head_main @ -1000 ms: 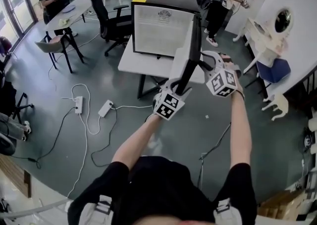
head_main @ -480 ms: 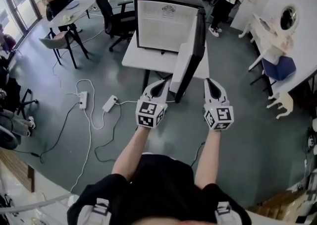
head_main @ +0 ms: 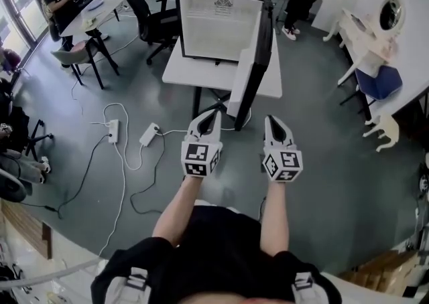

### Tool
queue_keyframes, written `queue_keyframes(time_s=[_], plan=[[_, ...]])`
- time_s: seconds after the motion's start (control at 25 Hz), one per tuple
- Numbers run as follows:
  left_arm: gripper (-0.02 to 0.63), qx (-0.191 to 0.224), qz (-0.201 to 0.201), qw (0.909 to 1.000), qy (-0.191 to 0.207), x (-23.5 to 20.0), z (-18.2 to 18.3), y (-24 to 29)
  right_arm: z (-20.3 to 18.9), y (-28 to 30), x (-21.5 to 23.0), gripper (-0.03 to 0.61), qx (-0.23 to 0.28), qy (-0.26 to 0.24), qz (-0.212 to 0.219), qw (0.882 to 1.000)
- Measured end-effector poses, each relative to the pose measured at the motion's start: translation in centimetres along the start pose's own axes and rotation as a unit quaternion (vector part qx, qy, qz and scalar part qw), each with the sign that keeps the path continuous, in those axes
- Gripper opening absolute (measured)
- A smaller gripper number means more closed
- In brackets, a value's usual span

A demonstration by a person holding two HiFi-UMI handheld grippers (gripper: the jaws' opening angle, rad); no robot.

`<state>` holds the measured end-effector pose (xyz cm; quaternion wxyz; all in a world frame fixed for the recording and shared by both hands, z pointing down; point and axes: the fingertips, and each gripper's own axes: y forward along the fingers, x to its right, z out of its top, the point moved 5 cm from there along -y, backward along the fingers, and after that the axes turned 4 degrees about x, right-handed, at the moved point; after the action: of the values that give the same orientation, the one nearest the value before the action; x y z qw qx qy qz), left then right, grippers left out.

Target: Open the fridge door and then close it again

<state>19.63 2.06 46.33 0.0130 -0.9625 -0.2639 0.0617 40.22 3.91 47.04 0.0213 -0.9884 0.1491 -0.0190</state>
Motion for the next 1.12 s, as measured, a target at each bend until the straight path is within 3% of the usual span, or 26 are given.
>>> queue_keyframes(time_s=[0.44,0.48,0.52,0.6,0.88,1.04,1.12], plan=[[-0.002,0.014,-0.015,0.9998,-0.005,1.8,0.1,-0.6,0.2,-1.0,0.2,-0.005,0.001,-0.002,0.01,1.0],[0.006,0.022,-0.029,0.9993,-0.01,2.3,0.1,-0.4,0.2,-0.9,0.3,-0.005,0.0,-0.004,0.011,1.0],[0.075,0.024,-0.042,0.9988,-0.009,2.9,-0.1,0.0,0.4,-0.6,0.4,-0.005,0.0,-0.006,0.013,1.0],[0.124,0.006,-0.06,0.9981,0.01,3.9,-0.8,1.4,1.1,0.2,0.6,-0.005,0.004,-0.015,0.019,1.0],[0.16,-0.048,-0.08,0.9913,0.093,6.7,-1.6,7.6,6.6,4.7,0.2,-0.005,0.024,-0.082,0.074,0.994],[0.16,-0.057,-0.08,0.99,0.101,7.3,-1.7,9.3,9.1,6.5,-0.1,-0.005,0.034,-0.148,0.078,0.985],[0.158,-0.057,-0.078,0.9902,0.101,7.4,-1.6,9.5,9.5,6.9,-0.2,-0.005,0.032,-0.158,0.079,0.984]])
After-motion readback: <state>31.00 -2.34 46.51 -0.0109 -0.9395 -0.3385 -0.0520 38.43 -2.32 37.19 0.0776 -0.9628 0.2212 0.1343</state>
